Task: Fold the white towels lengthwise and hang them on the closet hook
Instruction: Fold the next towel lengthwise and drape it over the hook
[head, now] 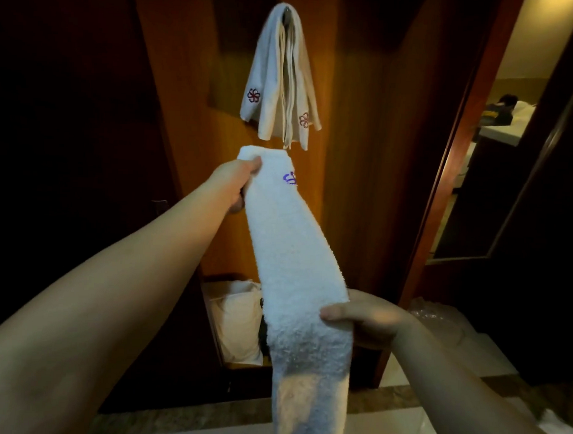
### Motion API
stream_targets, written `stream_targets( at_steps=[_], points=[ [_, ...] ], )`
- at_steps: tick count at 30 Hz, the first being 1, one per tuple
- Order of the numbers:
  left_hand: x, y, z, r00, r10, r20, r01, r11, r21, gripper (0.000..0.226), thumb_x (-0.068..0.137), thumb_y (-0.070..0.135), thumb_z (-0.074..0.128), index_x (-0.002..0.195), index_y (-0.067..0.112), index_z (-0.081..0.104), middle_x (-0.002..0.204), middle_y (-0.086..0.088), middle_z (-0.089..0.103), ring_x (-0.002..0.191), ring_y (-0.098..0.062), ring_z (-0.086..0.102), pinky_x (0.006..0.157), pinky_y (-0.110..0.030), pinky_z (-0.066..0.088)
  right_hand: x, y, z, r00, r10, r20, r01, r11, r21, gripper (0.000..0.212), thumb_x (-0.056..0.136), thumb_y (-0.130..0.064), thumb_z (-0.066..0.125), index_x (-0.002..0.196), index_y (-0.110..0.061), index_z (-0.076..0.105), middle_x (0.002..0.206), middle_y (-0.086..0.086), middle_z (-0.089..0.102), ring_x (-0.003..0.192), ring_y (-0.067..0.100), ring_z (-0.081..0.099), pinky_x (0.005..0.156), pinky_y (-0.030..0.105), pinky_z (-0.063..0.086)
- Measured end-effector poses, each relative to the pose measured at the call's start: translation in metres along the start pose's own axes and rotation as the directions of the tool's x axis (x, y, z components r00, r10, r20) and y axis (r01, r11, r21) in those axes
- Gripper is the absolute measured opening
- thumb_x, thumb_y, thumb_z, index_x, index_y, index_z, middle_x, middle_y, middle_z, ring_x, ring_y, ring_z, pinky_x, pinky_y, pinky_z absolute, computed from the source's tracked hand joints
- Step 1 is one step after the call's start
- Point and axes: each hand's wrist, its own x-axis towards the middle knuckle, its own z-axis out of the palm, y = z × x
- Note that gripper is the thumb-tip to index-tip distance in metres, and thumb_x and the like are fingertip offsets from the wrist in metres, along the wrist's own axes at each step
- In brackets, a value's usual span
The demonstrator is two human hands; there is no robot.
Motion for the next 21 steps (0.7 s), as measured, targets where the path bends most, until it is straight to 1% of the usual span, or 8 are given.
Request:
stream_targets(
  at_steps=[2,4,8,11,15,16,18,21],
  points=[
    [0.009,-0.006,0.006,0.999,-0.038,-0.01,0.039,0.999,0.016,0.033,0.09,0.029,0.073,0.103,0.008,0.052,0.101,-0.014,0.074,0.087,-0.032,0.074,0.084,-0.05,0.06,-0.001,0.006,0.0,1.0,0.018,0.01,-0.019,0.997,0.078,0.08,0.06,-0.03,0.092,0.129,-0.008,0.058,0.123,0.013,0.068,0.123,0.035,0.06,0.106,0.051,0.047],
    [0.016,-0.011,0.012,0.999,-0.046,-0.029,0.047,0.999,0.028,0.035,0.09,0.028,0.073,0.105,0.01,0.047,0.1,-0.014,0.072,0.086,-0.031,0.073,0.084,-0.05,0.06,-0.002,0.011,0.003,0.998,0.038,0.055,-0.047,0.981,0.188,0.082,0.056,-0.023,0.095,0.128,-0.007,0.059,0.123,0.016,0.067,0.122,0.037,0.06,0.109,0.054,0.044],
    [0.026,-0.023,0.018,0.996,-0.077,-0.035,0.08,0.993,0.085,0.039,0.093,0.026,0.07,0.122,0.011,0.049,0.105,-0.013,0.069,0.091,-0.03,0.07,0.086,-0.047,0.058,-0.007,0.005,0.007,0.99,0.012,0.142,-0.051,0.961,0.274,0.071,0.058,-0.024,0.097,0.12,-0.009,0.067,0.118,0.012,0.072,0.114,0.028,0.067,0.094,0.041,0.055],
    [0.029,-0.036,0.018,0.997,-0.07,0.023,0.067,0.989,0.135,0.048,0.099,0.026,0.062,0.138,0.002,0.047,0.125,-0.019,0.065,0.109,-0.033,0.066,0.098,-0.047,0.053,-0.01,-0.009,0.005,0.996,-0.018,0.089,-0.014,0.94,0.341,0.067,0.055,-0.029,0.099,0.114,-0.008,0.075,0.12,0.015,0.071,0.114,0.031,0.067,0.092,0.042,0.056],
    [0.022,-0.06,0.011,0.967,-0.163,0.196,0.105,0.955,0.276,0.053,0.107,0.044,0.036,0.141,0.005,0.046,0.144,-0.022,0.051,0.125,-0.036,0.054,0.089,-0.042,0.049,-0.012,-0.045,0.002,0.984,-0.18,0.011,0.163,0.916,0.367,0.058,0.061,-0.037,0.095,0.11,-0.013,0.079,0.117,0.011,0.073,0.111,0.025,0.07,0.087,0.036,0.058],
    [0.02,-0.066,0.01,0.958,-0.203,0.202,0.139,0.946,0.293,0.053,0.107,0.042,0.038,0.144,0.004,0.043,0.14,-0.022,0.054,0.125,-0.034,0.054,0.09,-0.039,0.05,-0.012,-0.055,0.0,0.977,-0.215,-0.011,0.204,0.909,0.363,0.057,0.065,-0.038,0.093,0.113,-0.013,0.078,0.119,0.011,0.073,0.112,0.025,0.069,0.088,0.036,0.058],
    [0.016,-0.075,0.013,0.97,-0.185,0.154,0.13,0.941,0.311,0.038,0.106,0.027,0.045,0.138,0.007,0.048,0.111,-0.02,0.062,0.108,-0.027,0.056,0.086,-0.025,0.052,-0.011,-0.076,-0.008,0.961,-0.253,-0.107,0.275,0.887,0.371,0.063,0.07,-0.039,0.087,0.123,-0.009,0.071,0.125,0.014,0.069,0.117,0.029,0.066,0.089,0.038,0.058],
    [0.011,-0.079,0.024,0.992,0.067,0.108,-0.078,0.992,0.102,0.035,0.105,0.038,0.046,0.115,0.007,0.06,0.096,-0.011,0.059,0.084,-0.023,0.058,0.081,-0.034,0.048,-0.003,-0.098,-0.018,0.907,-0.298,-0.296,0.397,0.839,0.373,0.064,0.078,-0.036,0.075,0.133,-0.008,0.058,0.129,0.014,0.067,0.119,0.029,0.066,0.095,0.041,0.056]
  ],
)
